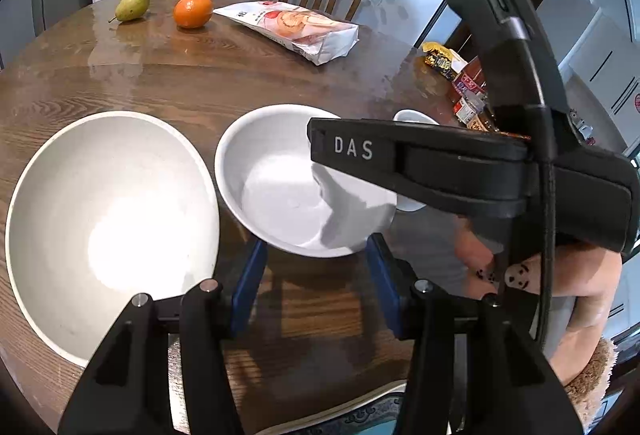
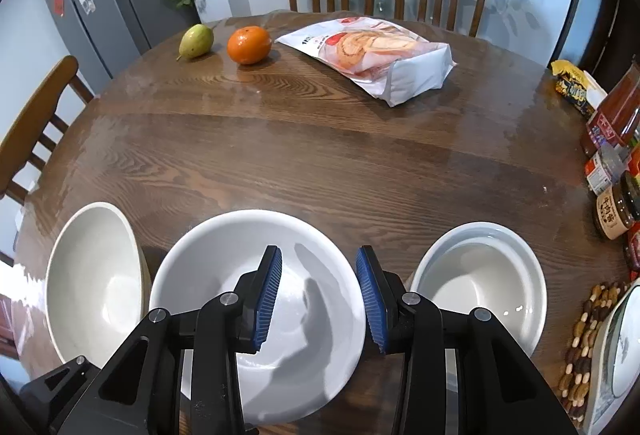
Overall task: Organize plates and bowls
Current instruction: 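Lift the medium white bowl with the right tool over the large bowl, then lower the medium white bowl into the large white bowl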
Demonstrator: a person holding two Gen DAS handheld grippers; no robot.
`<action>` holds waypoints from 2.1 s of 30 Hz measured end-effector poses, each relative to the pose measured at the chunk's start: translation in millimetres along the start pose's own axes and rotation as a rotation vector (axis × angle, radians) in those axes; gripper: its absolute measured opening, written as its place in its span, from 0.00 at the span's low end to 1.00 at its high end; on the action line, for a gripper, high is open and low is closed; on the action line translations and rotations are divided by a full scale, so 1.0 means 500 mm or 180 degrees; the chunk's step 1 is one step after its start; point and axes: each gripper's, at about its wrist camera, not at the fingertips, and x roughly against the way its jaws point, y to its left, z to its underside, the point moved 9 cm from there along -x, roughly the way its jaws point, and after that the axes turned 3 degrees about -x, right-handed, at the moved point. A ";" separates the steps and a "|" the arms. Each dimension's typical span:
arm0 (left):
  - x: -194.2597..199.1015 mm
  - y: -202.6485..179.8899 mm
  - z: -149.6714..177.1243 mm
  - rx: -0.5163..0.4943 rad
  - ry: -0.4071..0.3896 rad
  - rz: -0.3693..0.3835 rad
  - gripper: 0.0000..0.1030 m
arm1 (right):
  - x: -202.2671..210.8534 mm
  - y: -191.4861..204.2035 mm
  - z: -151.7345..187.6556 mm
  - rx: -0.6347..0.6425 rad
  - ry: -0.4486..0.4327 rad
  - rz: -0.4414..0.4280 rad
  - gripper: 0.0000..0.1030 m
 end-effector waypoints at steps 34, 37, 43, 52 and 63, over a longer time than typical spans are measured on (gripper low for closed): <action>0.100 -0.026 -0.031 -0.0087 -0.0563 -0.0026 0.50 | 0.149 0.042 -0.033 0.0287 -0.0680 0.0133 0.41; 0.111 -0.025 -0.031 -0.0099 -0.0610 -0.0048 0.51 | 0.158 0.046 -0.034 0.0293 -0.0720 0.0111 0.41; 0.128 -0.012 -0.038 -0.0086 -0.0676 -0.0086 0.52 | 0.172 0.059 -0.035 0.0317 -0.0800 0.0077 0.41; 0.154 0.017 -0.043 -0.0003 -0.0768 -0.0215 0.52 | 0.191 0.087 -0.033 0.0350 -0.0874 -0.0095 0.41; 0.185 0.066 -0.034 0.0034 -0.0808 -0.0483 0.52 | 0.190 0.138 -0.021 0.0385 -0.0863 -0.0346 0.41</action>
